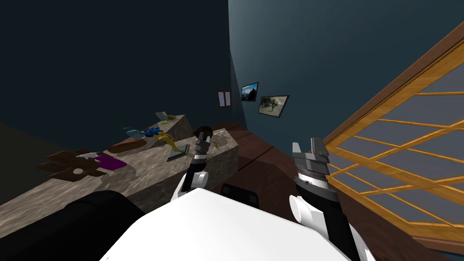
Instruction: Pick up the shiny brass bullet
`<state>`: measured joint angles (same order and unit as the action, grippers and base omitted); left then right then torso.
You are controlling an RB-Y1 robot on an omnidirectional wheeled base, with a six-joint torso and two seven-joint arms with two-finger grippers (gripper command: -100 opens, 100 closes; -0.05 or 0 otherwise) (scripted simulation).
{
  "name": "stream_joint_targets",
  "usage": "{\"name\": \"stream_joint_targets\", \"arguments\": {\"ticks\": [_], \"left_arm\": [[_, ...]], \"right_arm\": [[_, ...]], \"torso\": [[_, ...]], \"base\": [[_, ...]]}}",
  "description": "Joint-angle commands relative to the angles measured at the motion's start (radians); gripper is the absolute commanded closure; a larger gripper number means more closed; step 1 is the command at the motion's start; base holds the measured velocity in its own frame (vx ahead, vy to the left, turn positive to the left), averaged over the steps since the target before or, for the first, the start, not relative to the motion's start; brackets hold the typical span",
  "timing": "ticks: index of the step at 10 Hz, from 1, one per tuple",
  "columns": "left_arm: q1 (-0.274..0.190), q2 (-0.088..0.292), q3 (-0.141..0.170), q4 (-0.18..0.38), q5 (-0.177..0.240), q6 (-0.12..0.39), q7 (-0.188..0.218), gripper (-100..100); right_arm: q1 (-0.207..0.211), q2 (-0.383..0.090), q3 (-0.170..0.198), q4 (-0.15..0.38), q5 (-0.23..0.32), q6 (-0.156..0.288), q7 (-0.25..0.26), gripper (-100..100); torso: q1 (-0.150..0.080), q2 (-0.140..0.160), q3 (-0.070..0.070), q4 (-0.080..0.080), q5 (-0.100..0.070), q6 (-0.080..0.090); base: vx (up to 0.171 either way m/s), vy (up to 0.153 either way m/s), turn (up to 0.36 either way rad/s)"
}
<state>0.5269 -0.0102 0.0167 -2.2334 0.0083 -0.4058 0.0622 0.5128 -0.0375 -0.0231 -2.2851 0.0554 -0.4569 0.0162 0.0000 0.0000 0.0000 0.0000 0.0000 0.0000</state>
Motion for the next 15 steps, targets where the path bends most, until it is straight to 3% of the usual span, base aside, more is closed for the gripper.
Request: {"name": "stream_joint_targets", "arguments": {"ticks": [1,5,6,10,11,15], "left_arm": [[-0.005,0.038,0.001,0.004,0.007,0.011,-0.002,-100],[-0.037,0.157,0.009,0.021,0.047,0.072,-0.014,-100],[-0.037,0.165,0.009,0.021,0.047,0.072,-0.014,-100],[-0.091,0.294,0.018,0.043,0.113,0.165,-0.032,-100],[-0.091,0.305,0.018,0.043,0.113,0.165,-0.032,-100],[-0.137,0.414,0.025,0.059,0.17,0.247,-0.049,-100]], "right_arm": [[0.0,0.0,0.0,0.0,0.0,0.0,0.0,0],[0.0,0.0,0.0,0.0,0.0,0.0,0.0,0],[0.0,0.0,0.0,0.0,0.0,0.0,0.0,0],[0.0,0.0,0.0,0.0,0.0,0.0,0.0,0],[0.0,0.0,0.0,0.0,0.0,0.0,0.0,0],[0.0,0.0,0.0,0.0,0.0,0.0,0.0,0]], "torso": [[0.0,0.0,0.0,0.0,0.0,0.0],[0.0,0.003,0.002,0.001,0.0,0.0],[0.0,0.004,0.002,0.001,0.0,0.0],[0.0,0.005,0.003,0.001,0.0,0.0],[-0.001,0.007,0.004,0.002,0.0,0.0],[0.0,0.004,0.003,0.001,0.0,0.0]], "base": [[-0.014,-0.003,-0.016],[-0.047,-0.007,-0.036],[-0.045,-0.006,-0.011],[-0.079,-0.01,-0.046],[-0.078,-0.015,-0.017],[-0.066,-0.015,-0.042]]}}
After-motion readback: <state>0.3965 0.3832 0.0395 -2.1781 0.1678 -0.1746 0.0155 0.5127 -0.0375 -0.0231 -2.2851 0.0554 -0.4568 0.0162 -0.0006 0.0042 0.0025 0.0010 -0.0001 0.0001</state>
